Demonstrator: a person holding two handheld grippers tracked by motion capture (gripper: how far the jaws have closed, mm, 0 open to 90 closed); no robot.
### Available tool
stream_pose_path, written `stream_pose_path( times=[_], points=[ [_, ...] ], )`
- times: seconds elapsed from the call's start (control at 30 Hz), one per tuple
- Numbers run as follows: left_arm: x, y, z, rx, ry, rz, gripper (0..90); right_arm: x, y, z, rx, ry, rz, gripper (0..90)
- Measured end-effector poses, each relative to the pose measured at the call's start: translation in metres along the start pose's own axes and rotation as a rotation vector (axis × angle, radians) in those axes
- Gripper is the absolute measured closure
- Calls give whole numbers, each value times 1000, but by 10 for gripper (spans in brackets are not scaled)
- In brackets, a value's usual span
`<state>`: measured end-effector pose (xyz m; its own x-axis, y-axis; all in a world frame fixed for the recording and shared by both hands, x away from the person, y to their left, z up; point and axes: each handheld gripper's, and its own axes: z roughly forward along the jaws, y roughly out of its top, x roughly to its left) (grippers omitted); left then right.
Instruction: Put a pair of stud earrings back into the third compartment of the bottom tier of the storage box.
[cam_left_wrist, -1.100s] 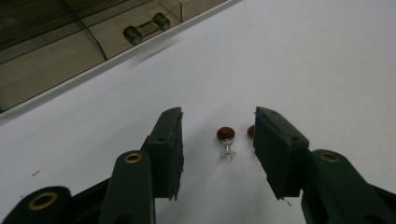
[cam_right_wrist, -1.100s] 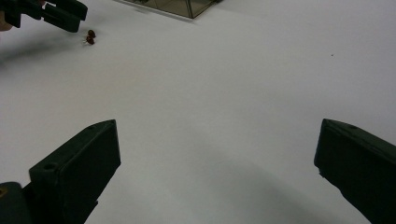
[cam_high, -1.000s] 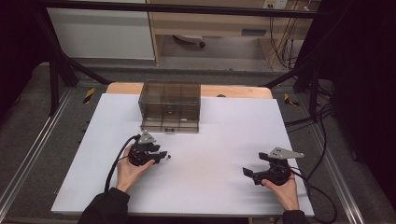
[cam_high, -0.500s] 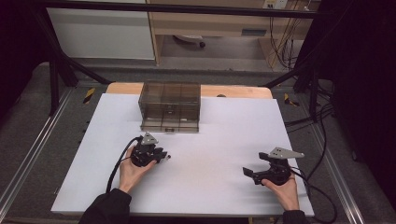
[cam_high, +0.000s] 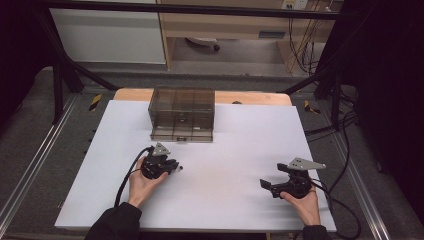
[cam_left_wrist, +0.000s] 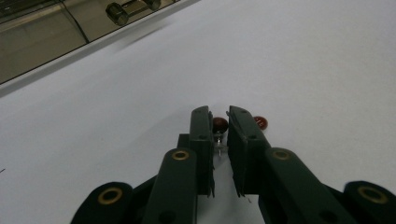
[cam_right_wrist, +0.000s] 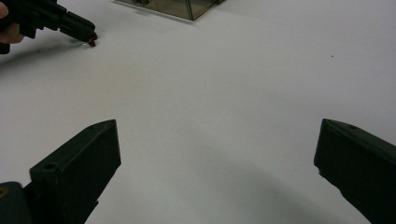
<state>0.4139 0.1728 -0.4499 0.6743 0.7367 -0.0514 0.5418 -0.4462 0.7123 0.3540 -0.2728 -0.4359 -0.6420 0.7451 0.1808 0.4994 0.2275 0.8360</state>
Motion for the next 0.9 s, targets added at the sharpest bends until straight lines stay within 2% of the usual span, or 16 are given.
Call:
stream_pose_path(
  times=[0.47, 0.63, 0.9],
  points=[
    [0, 2, -5, -25, -4, 3, 823, 0, 0, 0, 2, 0, -1, 12],
    [2, 3, -11, -41, -7, -18, 824, 0, 0, 0, 2, 0, -1, 12],
    [0, 9, -19, -52, -13, -29, 824, 0, 0, 0, 4, 0, -2, 12]
  ],
)
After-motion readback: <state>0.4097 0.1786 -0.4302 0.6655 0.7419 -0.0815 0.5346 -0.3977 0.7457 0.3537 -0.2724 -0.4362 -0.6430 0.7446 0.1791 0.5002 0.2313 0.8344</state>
